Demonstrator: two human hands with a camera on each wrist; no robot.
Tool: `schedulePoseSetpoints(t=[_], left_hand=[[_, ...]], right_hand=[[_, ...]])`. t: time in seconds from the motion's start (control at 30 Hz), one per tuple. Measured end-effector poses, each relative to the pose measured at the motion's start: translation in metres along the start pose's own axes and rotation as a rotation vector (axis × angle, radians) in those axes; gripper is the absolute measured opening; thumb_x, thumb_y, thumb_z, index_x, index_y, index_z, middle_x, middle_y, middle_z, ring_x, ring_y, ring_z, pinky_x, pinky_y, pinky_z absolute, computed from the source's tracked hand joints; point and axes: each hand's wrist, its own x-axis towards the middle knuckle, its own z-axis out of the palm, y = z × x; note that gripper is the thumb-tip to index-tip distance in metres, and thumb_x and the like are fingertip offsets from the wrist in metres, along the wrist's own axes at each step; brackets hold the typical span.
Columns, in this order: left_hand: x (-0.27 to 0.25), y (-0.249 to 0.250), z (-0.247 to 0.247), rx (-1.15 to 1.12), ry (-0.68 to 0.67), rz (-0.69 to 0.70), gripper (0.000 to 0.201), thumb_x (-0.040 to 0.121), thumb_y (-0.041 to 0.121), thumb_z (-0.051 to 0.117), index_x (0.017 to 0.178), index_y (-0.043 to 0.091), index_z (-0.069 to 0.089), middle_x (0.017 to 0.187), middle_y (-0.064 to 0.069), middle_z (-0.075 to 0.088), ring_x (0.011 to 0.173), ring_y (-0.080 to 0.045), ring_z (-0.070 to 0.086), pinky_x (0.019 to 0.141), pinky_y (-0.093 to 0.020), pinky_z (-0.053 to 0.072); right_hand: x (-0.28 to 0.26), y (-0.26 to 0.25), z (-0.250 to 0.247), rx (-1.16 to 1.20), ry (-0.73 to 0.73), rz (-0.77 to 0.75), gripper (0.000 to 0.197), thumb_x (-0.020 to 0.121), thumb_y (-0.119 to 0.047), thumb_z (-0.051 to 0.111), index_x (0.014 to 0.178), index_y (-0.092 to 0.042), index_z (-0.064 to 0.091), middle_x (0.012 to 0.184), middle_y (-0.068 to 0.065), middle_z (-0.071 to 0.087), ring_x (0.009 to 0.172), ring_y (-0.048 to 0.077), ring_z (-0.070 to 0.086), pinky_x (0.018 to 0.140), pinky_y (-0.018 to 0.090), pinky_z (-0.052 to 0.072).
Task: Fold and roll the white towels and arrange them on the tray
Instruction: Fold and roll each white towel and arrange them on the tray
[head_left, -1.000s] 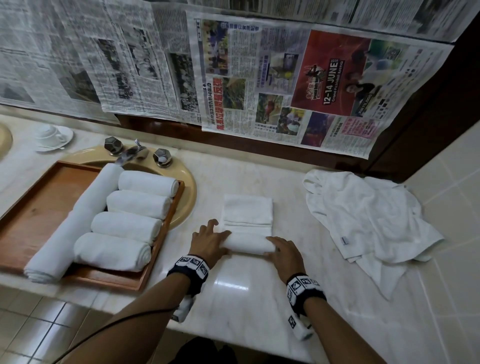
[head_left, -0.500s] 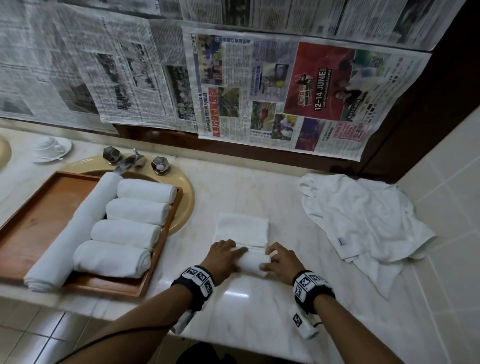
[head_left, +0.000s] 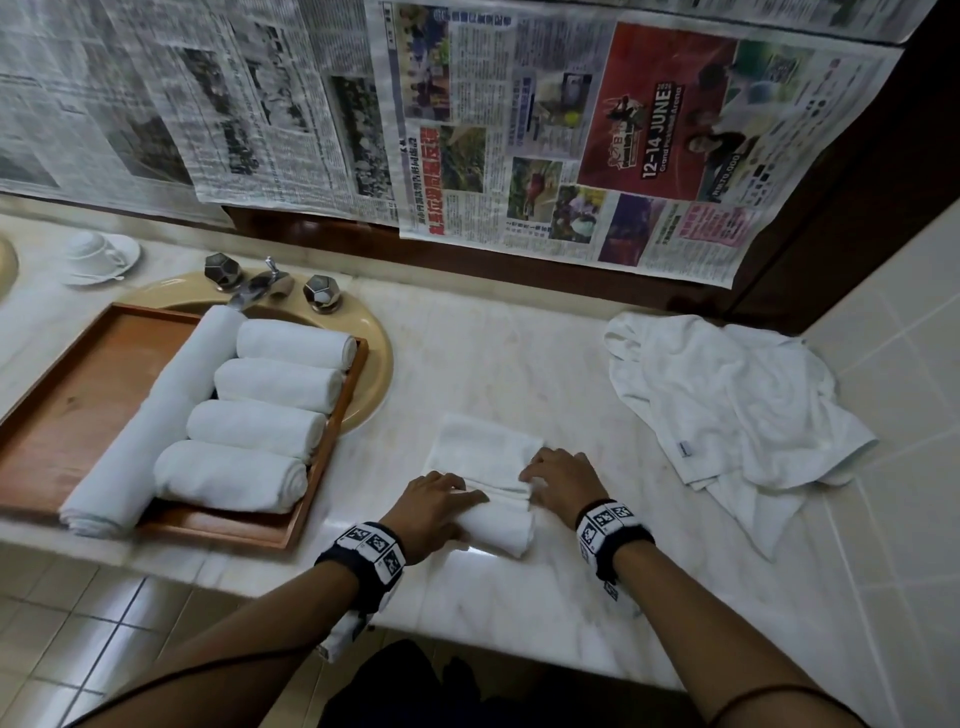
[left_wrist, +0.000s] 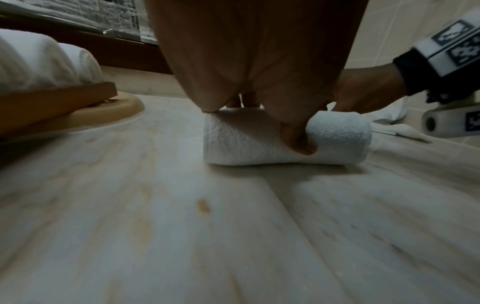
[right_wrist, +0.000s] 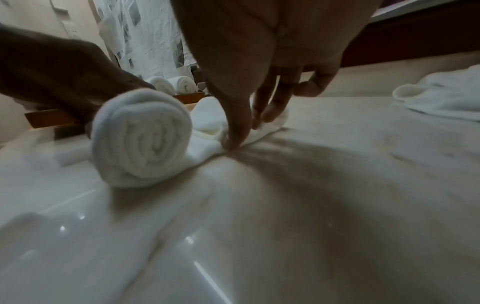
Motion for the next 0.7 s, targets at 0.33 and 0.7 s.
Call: schedulePoseSetpoints(t=[0.33,0.7], left_hand=[[-0.006,0.002,0.001,-0.044,0.002,-0.035,0.057,0.08,0.043,0.071,0.134,0.039,0.053,0.127,0.003,0.056,0.114,-0.023,0.047,0.098,-0.034,0.035],[-0.006,0.007,-0.004,-0.056,-0.057,-0.071,0.056,0.084,0.041,0.069,0.137,0.037,0.052,0.13,0.001,0.054,0.117,-0.023,0.047,0.1,-0.032,0.034]], right_hand=[[0.057,-0.004,-0.051,0.529,0.331,0.149,0.006,0.085,-0.023,0.073,0.087,-0.018,0.071,0.081,-0.001,0.071,0.076,0.015,0.063,0.071,0.024,0.046],[0.103,0.006,-0.079,0.626,0.488,0.38,0.026,0.088,-0.02,0.071,0.11,-0.01,0.065,0.101,0.007,0.071,0.092,0.023,0.065,0.074,0.025,0.046]])
